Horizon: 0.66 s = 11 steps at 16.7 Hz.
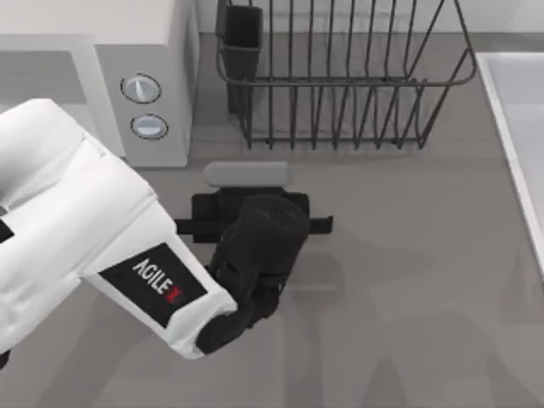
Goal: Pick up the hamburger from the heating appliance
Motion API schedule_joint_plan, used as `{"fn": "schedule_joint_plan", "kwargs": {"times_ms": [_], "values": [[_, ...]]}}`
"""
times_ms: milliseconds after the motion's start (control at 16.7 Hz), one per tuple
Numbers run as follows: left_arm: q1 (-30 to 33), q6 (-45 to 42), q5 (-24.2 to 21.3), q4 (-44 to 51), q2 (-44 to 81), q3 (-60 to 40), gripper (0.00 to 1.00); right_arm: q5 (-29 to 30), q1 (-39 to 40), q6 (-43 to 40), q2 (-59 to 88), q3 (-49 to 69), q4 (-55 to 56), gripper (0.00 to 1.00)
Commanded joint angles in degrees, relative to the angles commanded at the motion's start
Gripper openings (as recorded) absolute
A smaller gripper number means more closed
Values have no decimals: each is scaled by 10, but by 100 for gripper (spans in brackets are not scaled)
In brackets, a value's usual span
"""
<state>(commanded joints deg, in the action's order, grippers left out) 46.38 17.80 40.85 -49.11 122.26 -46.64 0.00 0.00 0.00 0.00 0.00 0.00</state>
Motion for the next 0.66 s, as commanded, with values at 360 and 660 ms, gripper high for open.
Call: {"fn": "schedule_joint_plan", "kwargs": {"times_ms": [360,660], "values": [[0,0,0,0,0,0,100,0,0,0,0,0,0,100],[0,0,0,0,0,0,100,0,0,0,0,0,0,100]]}}
